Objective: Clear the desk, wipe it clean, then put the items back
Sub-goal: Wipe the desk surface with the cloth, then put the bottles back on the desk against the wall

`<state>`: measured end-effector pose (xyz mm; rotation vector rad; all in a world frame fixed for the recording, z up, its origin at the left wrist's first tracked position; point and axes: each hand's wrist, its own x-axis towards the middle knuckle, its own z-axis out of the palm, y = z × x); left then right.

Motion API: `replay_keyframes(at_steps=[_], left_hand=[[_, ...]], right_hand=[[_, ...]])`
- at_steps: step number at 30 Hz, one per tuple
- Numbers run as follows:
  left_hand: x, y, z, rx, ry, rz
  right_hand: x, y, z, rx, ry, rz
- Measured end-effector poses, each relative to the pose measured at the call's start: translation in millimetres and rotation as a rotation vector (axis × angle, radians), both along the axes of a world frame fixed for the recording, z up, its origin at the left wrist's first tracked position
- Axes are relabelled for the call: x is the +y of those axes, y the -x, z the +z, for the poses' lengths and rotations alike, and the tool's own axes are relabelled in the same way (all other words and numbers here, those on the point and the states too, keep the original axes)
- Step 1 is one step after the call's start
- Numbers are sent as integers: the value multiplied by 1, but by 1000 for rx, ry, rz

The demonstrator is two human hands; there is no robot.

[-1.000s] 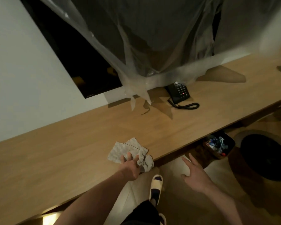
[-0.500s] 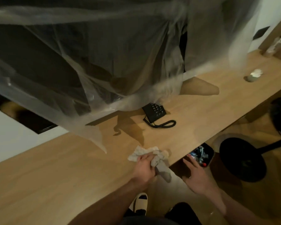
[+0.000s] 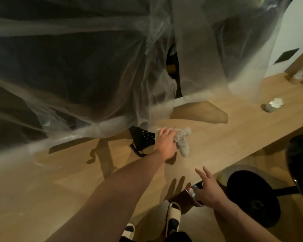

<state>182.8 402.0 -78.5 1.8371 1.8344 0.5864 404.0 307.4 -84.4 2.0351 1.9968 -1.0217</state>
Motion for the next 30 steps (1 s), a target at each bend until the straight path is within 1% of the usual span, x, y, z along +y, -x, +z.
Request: replay_keyframes(at_steps=[3, 7, 9, 11, 15, 20, 22, 25, 30], left_hand=[[43, -15, -9, 74, 56, 57], [74, -23, -21, 288, 208, 55], [63, -28, -27, 273, 267, 79], [40, -34, -30, 215, 305, 116], [-24, -32, -27, 176, 332, 170], [-115, -16, -10, 237, 413, 183], [-146, -8, 0, 228, 402, 199], [-191, 5, 15, 218, 378, 206], [-254, 8, 23, 314, 361, 159]], right_hand=[[35, -32, -3, 17, 44, 43], [80, -65, -10, 46, 65, 102], [93, -72, -12, 48, 90, 153], [102, -72, -12, 57, 100, 201], [106, -58, -5, 105, 116, 280], [85, -32, 14, 132, 108, 378], [70, -20, 25, 105, 91, 426], [36, -7, 38, 10, 60, 513], [-22, -14, 33, -136, 46, 520]])
